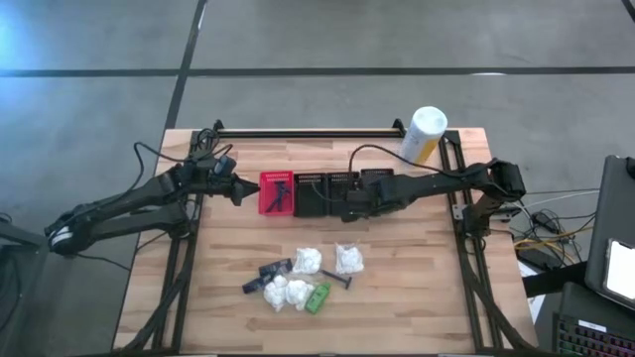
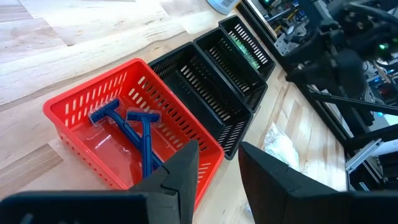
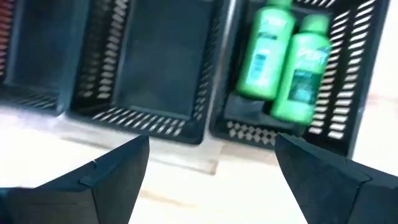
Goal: Pick & Place Travel size toiletries
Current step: Put the shampoo into the right black bin
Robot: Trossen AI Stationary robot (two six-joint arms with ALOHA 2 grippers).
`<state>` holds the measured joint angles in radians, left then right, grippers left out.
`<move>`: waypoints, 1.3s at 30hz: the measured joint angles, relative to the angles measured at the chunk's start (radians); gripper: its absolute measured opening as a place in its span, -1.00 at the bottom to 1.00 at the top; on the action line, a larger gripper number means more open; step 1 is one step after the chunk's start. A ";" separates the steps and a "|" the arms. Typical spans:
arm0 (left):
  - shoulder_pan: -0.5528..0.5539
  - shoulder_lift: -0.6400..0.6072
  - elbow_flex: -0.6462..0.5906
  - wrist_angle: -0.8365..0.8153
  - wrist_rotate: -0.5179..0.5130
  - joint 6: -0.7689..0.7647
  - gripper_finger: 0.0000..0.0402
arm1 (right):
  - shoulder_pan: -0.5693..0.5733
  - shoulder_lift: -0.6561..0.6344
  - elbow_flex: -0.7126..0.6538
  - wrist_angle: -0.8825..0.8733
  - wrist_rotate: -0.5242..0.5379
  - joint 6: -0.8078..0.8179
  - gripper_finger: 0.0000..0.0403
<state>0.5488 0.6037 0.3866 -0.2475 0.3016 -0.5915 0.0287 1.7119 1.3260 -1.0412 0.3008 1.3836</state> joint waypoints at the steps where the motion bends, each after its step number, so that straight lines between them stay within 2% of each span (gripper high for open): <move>1: 0.000 0.000 0.000 0.000 0.000 0.000 -0.40 | 0.010 0.000 0.005 0.001 -0.011 0.008 0.72; 7: 0.000 0.000 0.000 0.000 0.000 0.000 -0.40 | 0.087 -0.001 0.011 0.023 -0.070 0.093 0.64; 19: 0.000 0.000 0.000 0.000 0.000 -0.018 -0.40 | 0.267 0.004 0.007 0.092 -0.074 0.346 0.50; 28: 0.000 0.000 0.000 0.000 0.000 -0.019 -0.40 | 0.343 0.038 0.005 0.127 -0.092 0.513 0.61; 36: 0.000 0.001 0.000 0.000 0.000 -0.019 -0.40 | 0.381 0.122 0.027 0.284 -0.129 0.552 0.71; 39: 0.000 0.002 0.000 0.001 0.000 -0.019 -0.40 | 0.400 0.160 0.057 0.294 -0.129 0.559 0.73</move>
<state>0.5489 0.6056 0.3866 -0.2468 0.3012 -0.6108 0.4283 1.8715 1.3828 -0.7473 0.1718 1.9428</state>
